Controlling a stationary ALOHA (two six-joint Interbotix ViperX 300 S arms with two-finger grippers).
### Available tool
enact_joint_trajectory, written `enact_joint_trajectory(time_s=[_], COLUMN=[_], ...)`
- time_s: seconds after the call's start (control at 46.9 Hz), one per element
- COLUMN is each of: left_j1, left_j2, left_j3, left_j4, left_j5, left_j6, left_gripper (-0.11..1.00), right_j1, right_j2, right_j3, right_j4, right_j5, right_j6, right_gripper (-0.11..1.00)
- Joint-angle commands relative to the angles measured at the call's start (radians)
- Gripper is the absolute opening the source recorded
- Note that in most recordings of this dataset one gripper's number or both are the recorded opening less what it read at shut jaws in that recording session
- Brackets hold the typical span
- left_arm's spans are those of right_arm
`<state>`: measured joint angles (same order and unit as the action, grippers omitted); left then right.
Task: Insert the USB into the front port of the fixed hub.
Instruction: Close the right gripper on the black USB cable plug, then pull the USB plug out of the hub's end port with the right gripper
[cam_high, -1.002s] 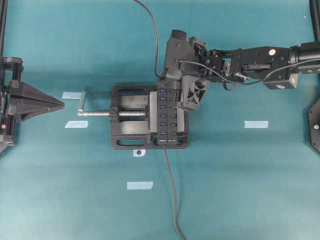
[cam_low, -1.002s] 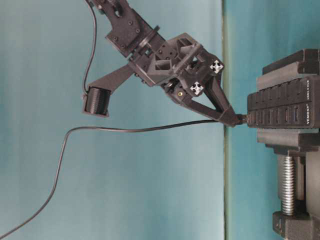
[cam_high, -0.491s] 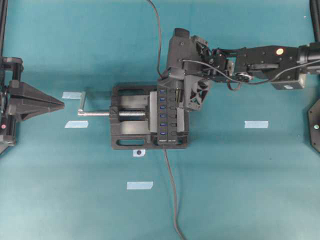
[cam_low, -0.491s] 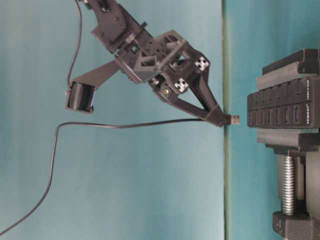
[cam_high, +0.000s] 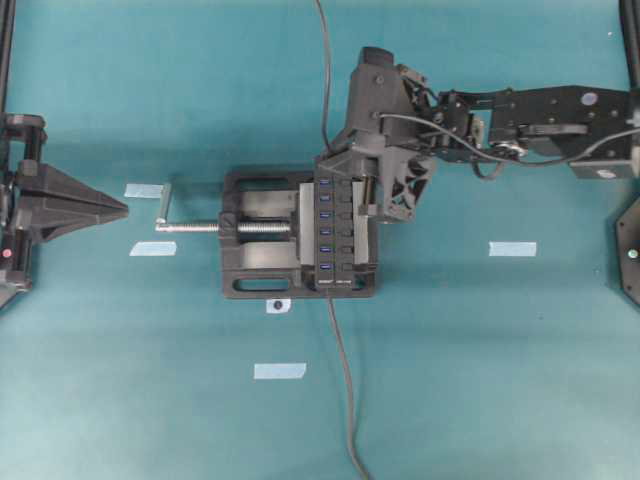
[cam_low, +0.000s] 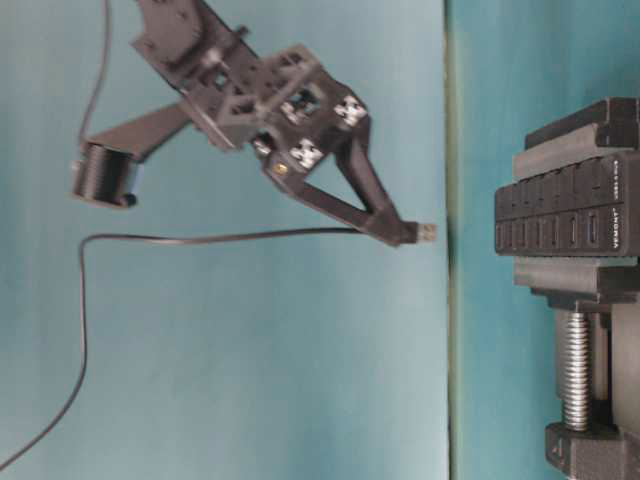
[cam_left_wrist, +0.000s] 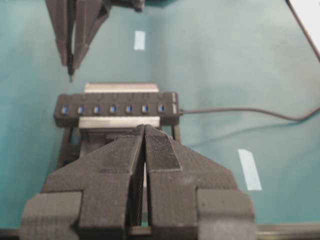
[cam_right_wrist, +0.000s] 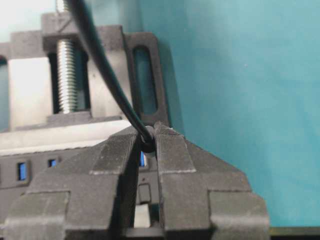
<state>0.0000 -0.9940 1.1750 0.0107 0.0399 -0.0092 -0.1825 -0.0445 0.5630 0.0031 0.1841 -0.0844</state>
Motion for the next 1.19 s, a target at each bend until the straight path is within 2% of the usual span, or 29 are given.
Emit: enact_joint_trajectory(time_s=[0.0,1.173], left_j1=[0.002,0.002], left_j2=[0.002,0.000], left_j3=[-0.011,-0.008], left_j4=[0.002,0.003], left_j5=[-0.006,-0.006], left_j6=[-0.002,-0.002], left_gripper=[0.00,0.00], right_j1=[0.015,0.150], right_j2=[-0.046,-0.072], right_j3=[-0.020,-0.009], right_j4=[0.002,0.002], right_j5=[0.008,0.028], right_j6=[0.018,0.163], right_gripper=[0.06,0.06])
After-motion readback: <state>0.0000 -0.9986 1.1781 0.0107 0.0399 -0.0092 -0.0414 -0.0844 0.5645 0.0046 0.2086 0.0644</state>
